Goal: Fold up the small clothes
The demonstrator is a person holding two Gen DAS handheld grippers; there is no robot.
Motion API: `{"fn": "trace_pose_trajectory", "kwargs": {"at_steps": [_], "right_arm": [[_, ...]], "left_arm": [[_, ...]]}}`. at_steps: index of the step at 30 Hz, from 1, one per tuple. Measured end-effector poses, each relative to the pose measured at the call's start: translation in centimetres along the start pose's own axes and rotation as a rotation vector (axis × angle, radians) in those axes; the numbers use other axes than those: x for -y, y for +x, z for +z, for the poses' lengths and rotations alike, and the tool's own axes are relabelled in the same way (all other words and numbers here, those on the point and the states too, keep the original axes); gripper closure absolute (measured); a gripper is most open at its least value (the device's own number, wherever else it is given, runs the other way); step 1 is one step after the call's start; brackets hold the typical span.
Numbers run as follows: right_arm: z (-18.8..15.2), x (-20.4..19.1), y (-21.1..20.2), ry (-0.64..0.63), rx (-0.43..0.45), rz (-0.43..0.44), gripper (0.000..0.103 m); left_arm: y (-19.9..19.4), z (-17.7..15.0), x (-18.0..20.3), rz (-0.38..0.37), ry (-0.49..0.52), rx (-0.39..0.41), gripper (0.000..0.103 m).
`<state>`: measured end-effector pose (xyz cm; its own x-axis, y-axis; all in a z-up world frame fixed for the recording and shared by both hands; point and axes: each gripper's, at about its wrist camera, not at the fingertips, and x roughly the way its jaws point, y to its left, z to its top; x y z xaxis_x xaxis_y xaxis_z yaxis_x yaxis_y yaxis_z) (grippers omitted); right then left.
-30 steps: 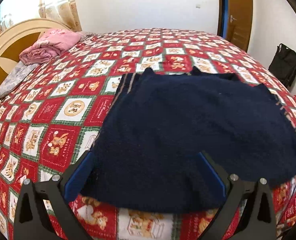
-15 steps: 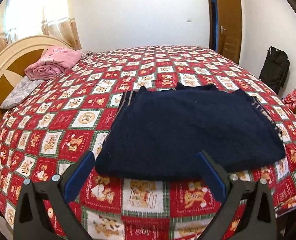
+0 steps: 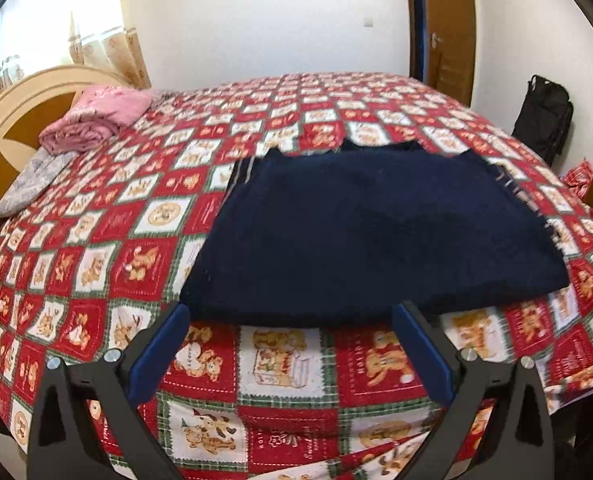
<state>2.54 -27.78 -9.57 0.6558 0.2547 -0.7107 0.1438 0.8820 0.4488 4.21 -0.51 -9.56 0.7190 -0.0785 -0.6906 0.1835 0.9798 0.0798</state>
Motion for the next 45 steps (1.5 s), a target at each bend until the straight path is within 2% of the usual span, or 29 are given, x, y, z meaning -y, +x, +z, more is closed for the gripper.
{"fn": "trace_pose_trajectory", "kwargs": {"at_steps": [1,4,7,10,13,14,18,24,26,28,29,31,32,35,36,37,41,45], "right_arm": [[-0.3,-0.4,0.7,-0.059,0.025,-0.054,0.021],[-0.7,-2.2,2.2,-0.229,0.078,-0.116,0.021],[-0.8,-3.7,3.7,-0.333,0.096,-0.124,0.021],[-0.7,-4.3,5.2,-0.338,0.056,-0.074,0.022],[-0.8,-4.4,6.7,-0.332,0.04,-0.031,0.041],[-0.8,-4.7,7.4,-0.34,0.039,-0.028,0.044],[-0.8,-5.3,8.5,-0.35,0.036,-0.01,0.044],[-0.5,-5.3,10.4,-0.344,-0.01,-0.001,0.044],[-0.3,-5.2,10.8,-0.342,-0.008,-0.005,0.044],[-0.1,-5.3,10.9,-0.349,0.009,-0.011,0.044],[0.0,-5.5,10.9,-0.359,0.022,-0.012,0.049],[0.5,-5.9,11.2,-0.382,0.023,-0.012,0.07],[0.9,-6.1,11.5,-0.385,0.012,-0.003,0.072],[3.0,-6.7,12.3,-0.384,0.019,0.015,0.074],[4.0,-7.1,12.5,-0.39,0.029,0.014,0.074],[5.1,-7.7,12.8,-0.394,0.04,0.02,0.074],[9.1,-9.2,15.6,-0.379,0.025,0.041,0.074],[11.8,-10.4,19.9,-0.36,-0.009,-0.002,0.074]], "left_arm": [[0.6,-0.2,-0.3,0.003,-0.009,-0.01,0.0],[1.7,-0.8,-1.3,0.016,-0.058,-0.011,0.0],[3.6,-1.0,-2.9,0.012,-0.13,-0.043,0.0],[5.2,-1.3,-4.7,0.002,-0.217,-0.071,0.0],[6.1,-1.1,-6.4,-0.006,-0.296,-0.075,0.001],[6.1,-0.8,-7.2,-0.009,-0.328,-0.06,0.002],[7.0,0.4,-8.9,-0.033,-0.407,-0.024,0.002],[10.4,1.3,-9.2,-0.08,-0.46,-0.086,0.002],[10.9,1.0,-8.7,-0.099,-0.462,-0.104,0.008],[10.9,0.8,-7.8,-0.07,-0.418,-0.093,0.013],[10.8,0.8,-7.2,-0.063,-0.388,-0.083,0.016],[10.6,0.9,-7.0,-0.077,-0.371,-0.072,0.03],[10.4,1.0,-6.8,-0.092,-0.368,-0.071,0.034],[10.5,1.3,-7.3,-0.123,-0.38,-0.075,0.053],[10.4,1.3,-7.7,-0.15,-0.4,-0.073,0.067],[10.4,1.4,-7.9,-0.178,-0.414,-0.072,0.074],[9.9,1.7,-7.7,-0.181,-0.394,-0.058,0.08],[10.1,1.6,-8.0,-0.189,-0.406,-0.062,0.08]]}}
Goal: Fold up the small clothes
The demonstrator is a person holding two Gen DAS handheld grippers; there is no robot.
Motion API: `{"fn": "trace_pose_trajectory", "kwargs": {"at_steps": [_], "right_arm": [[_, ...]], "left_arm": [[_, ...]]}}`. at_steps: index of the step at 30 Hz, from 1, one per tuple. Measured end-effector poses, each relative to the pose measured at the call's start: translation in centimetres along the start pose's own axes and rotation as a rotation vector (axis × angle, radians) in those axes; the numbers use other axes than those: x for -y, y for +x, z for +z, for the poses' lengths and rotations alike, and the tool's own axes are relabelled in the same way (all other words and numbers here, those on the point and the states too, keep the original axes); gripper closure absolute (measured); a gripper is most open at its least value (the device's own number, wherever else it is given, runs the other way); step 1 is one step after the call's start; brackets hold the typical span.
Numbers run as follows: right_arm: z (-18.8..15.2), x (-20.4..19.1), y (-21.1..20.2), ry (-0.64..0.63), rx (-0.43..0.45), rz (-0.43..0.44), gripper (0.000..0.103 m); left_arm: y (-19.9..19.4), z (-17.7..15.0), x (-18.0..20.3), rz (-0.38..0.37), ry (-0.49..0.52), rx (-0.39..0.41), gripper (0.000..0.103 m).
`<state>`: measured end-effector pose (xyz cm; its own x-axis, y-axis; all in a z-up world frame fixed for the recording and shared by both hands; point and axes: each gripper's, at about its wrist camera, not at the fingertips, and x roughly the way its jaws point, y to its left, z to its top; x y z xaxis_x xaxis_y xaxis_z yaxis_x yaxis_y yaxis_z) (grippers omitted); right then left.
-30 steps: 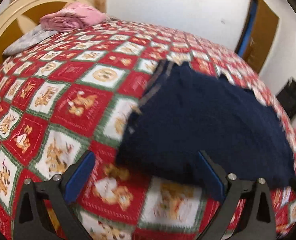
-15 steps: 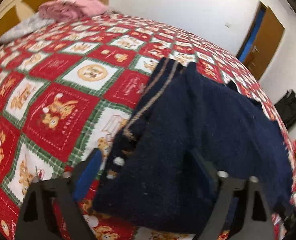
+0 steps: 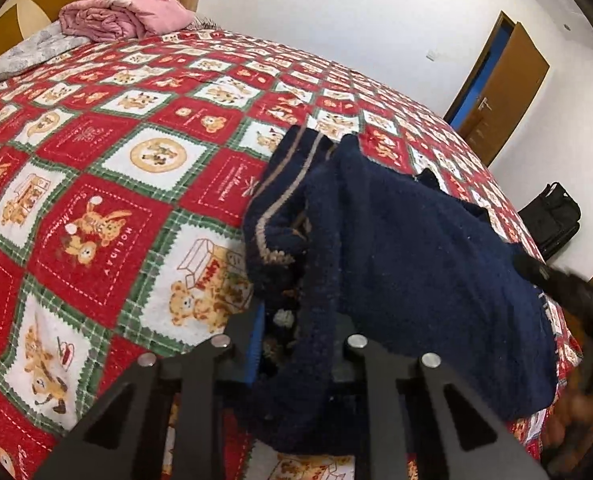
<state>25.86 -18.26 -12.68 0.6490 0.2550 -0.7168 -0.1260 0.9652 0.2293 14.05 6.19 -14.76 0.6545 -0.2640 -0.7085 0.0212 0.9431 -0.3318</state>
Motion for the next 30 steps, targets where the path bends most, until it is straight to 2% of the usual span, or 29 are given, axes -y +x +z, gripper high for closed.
{"fn": "trace_pose_trajectory", "kwargs": {"at_steps": [2,5,9,12,13,14,15,16,19,23,30], "right_arm": [[0.7,-0.1,1.9,0.0,-0.006,-0.03,0.074],[0.4,-0.1,4.8,-0.01,-0.074,-0.054,0.074],[0.8,-0.9,4.2,-0.034,-0.069,-0.082,0.074],[2.1,-1.6,2.9,0.028,-0.061,0.042,0.073],[2.6,-2.3,2.8,0.033,-0.064,0.085,0.065],[3.0,-2.9,2.8,0.033,-0.069,0.119,0.046],[3.4,-3.8,3.0,0.035,-0.08,0.17,0.036],[3.7,-4.6,3.3,0.039,-0.093,0.217,0.027],[4.6,-7.9,5.0,0.018,-0.154,0.281,0.027],[5.5,-12.5,7.8,-0.071,-0.277,0.296,0.027],[5.1,-18.4,12.8,-0.216,-0.437,0.156,0.026]], "left_arm": [[0.2,0.0,-0.4,-0.005,-0.021,-0.009,0.079],[0.3,0.1,-0.4,-0.001,-0.019,-0.009,0.076],[0.6,0.0,-0.3,0.024,-0.023,-0.012,0.059],[0.7,-0.1,-0.8,0.005,-0.049,-0.004,0.058],[0.7,-0.1,-0.8,0.002,-0.05,0.001,0.058],[0.7,-0.1,-0.8,-0.002,-0.048,0.005,0.058],[0.6,-0.2,-0.7,-0.011,-0.047,0.011,0.063],[0.5,-0.2,-0.7,-0.028,-0.05,0.014,0.075],[-0.6,-0.1,-0.3,-0.062,-0.034,0.054,0.082],[-2.2,-0.3,0.2,-0.107,-0.013,0.119,0.083],[-2.8,-0.9,0.9,-0.133,0.017,0.168,0.084]]}}
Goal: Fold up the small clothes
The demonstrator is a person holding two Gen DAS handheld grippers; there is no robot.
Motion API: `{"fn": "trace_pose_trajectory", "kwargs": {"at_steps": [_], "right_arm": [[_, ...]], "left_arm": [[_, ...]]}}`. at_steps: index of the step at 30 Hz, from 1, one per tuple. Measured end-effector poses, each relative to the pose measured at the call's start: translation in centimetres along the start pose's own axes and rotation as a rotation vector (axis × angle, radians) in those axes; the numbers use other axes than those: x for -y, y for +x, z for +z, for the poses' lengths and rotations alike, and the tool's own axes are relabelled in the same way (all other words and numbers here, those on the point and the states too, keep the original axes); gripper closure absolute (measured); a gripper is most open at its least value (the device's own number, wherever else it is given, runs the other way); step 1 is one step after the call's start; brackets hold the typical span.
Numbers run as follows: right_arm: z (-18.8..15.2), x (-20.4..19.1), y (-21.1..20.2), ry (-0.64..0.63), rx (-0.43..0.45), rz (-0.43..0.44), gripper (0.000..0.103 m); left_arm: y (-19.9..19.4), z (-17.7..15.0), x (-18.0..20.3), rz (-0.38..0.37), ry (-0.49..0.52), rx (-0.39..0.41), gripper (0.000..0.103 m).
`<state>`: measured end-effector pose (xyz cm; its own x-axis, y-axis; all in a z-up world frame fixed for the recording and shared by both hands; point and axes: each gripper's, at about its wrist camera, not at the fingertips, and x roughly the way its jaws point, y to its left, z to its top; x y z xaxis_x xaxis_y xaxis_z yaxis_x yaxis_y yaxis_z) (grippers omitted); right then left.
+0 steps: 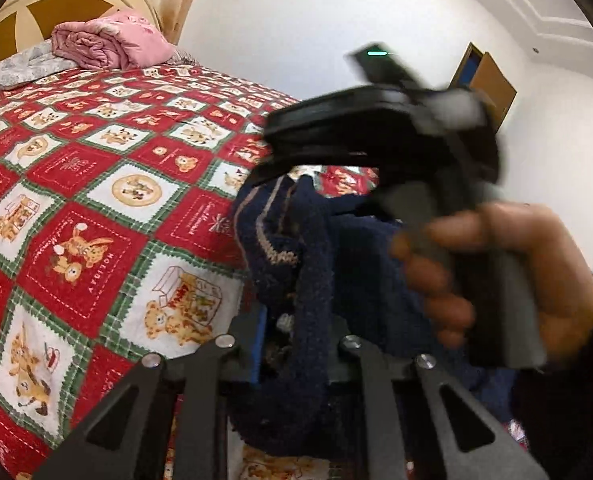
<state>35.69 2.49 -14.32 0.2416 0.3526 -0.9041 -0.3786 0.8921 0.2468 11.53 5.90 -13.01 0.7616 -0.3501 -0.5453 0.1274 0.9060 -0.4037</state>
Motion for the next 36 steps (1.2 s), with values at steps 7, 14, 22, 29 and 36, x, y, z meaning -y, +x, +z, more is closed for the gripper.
{"fn": "trace_pose_trajectory", "kwargs": {"at_steps": [7,14,22,29,36], "right_arm": [[0.2,-2.7,2.3,-0.15,-0.048,-0.174,0.012],[-1.2,-0.1,-0.4,-0.171,0.026,-0.167,0.073],[-3.8,7.4,-8.7,0.057,0.222,0.196,0.084],[-8.4,17.3,-16.6,0.214,0.327,0.281,0.086],[-14.8,28.0,-21.9,0.317,0.428,0.191,0.089]], "left_arm": [[-0.2,-0.3,0.1,-0.017,0.002,0.024,0.084],[-0.6,-0.4,0.6,-0.011,0.022,0.03,0.084],[-1.9,0.2,4.2,-0.063,0.133,0.04,0.084],[-2.2,-0.5,11.9,-0.199,0.286,0.023,0.084],[-0.4,-2.8,20.7,-0.373,0.417,-0.058,0.084]]}}
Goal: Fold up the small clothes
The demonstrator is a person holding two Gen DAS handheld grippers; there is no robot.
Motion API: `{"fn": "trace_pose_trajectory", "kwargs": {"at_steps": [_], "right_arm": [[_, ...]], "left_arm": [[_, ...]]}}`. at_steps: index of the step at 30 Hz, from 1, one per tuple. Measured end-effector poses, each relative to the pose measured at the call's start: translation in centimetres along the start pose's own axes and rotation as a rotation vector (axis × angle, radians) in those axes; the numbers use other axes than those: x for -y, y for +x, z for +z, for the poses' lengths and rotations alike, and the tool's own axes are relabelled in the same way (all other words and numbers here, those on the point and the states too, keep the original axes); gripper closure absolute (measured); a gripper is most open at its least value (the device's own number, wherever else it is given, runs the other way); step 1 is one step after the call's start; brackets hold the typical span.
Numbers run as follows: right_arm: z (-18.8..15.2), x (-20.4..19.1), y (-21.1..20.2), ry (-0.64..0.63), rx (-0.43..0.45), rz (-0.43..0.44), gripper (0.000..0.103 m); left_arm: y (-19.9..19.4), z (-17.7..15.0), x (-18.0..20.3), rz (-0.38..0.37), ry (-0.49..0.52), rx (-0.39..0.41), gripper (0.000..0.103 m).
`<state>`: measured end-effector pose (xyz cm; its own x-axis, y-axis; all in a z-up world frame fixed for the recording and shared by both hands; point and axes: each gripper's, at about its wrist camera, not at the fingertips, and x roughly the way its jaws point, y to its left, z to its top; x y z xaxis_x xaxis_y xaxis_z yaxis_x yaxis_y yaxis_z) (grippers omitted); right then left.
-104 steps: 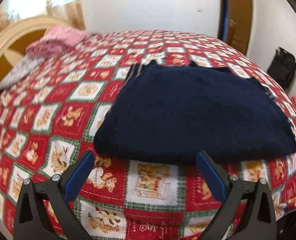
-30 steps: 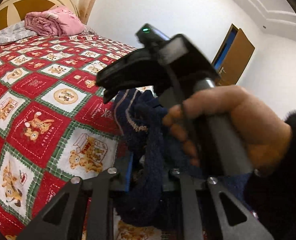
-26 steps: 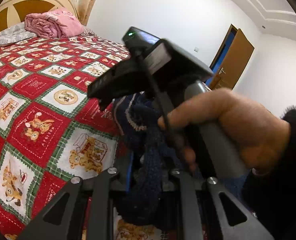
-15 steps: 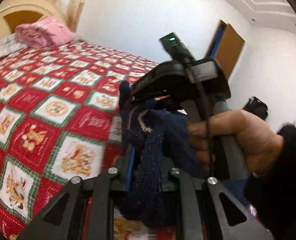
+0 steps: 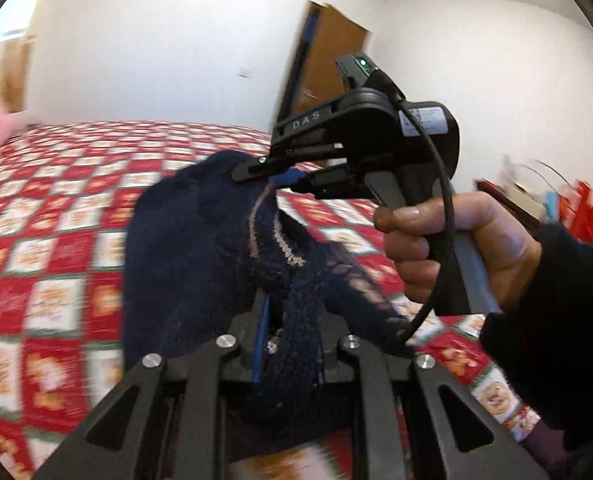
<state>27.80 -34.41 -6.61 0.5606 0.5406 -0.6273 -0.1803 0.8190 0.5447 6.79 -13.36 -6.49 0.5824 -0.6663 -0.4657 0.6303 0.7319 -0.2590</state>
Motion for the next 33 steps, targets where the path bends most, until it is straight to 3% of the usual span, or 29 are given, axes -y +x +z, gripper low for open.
{"fn": "trace_pose_trajectory", "kwargs": {"at_steps": [1,5,6,7,10,13,15,16,18,19,21,22,23,26,28,31,33], "right_arm": [[-0.2,1.7,-1.1,0.013,0.021,-0.014,0.1],[-1.2,8.2,-3.6,0.104,0.066,-0.056,0.1],[-1.7,9.1,-3.6,0.114,0.062,-0.07,0.1],[-2.2,9.8,-3.6,0.119,0.054,-0.077,0.1],[-4.0,10.3,-4.1,0.128,0.064,-0.022,0.1],[-5.5,9.8,-5.7,0.156,0.106,0.063,0.1],[-6.2,9.4,-7.3,0.199,0.145,0.159,0.1],[-6.5,8.9,-8.1,0.209,0.15,0.189,0.1],[-6.8,7.7,-9.3,0.202,0.123,0.229,0.099],[-7.0,7.0,-9.5,0.197,0.106,0.251,0.095],[-7.3,6.2,-8.9,0.209,0.069,0.282,0.053],[-7.4,5.9,-8.2,0.216,0.054,0.278,0.01],[-7.4,5.7,-7.3,0.217,0.068,0.26,0.003],[-7.3,5.7,-4.1,0.223,0.051,0.256,0.003],[-7.1,5.4,-1.9,0.18,0.038,0.202,0.004],[-7.4,4.2,1.5,0.079,0.022,0.079,0.006],[-8.1,4.2,3.0,0.056,0.004,0.043,0.006]], "left_arm": [[0.9,-0.1,1.1,-0.017,0.02,-0.014,0.084],[4.6,-1.0,4.8,-0.063,0.078,-0.092,0.084],[5.0,-1.1,5.1,-0.089,0.078,-0.103,0.093],[5.3,-1.4,5.7,-0.107,0.087,-0.116,0.094],[5.2,-2.4,7.4,-0.088,0.193,-0.104,0.094],[4.6,-2.6,7.0,-0.082,0.204,-0.096,0.092],[3.9,-2.1,5.4,-0.084,0.154,-0.103,0.08],[3.9,-1.8,4.6,-0.09,0.126,-0.112,0.064],[3.6,-1.3,2.8,-0.093,0.065,-0.129,0.042],[3.3,-1.0,1.8,-0.093,0.04,-0.124,0.037],[2.1,-0.8,-0.1,-0.092,0.005,-0.106,0.032],[1.7,-0.6,-1.0,-0.072,-0.01,-0.095,0.027],[1.2,-0.5,-1.8,-0.043,-0.026,-0.082,0.025],[0.3,-0.1,-4.9,0.003,-0.132,-0.058,0.024],[0.1,0.1,-6.9,0.039,-0.203,-0.059,0.024],[0.5,0.4,-9.0,0.145,-0.229,-0.08,0.024],[1.0,0.2,-10.2,0.207,-0.233,-0.095,0.024]]}}
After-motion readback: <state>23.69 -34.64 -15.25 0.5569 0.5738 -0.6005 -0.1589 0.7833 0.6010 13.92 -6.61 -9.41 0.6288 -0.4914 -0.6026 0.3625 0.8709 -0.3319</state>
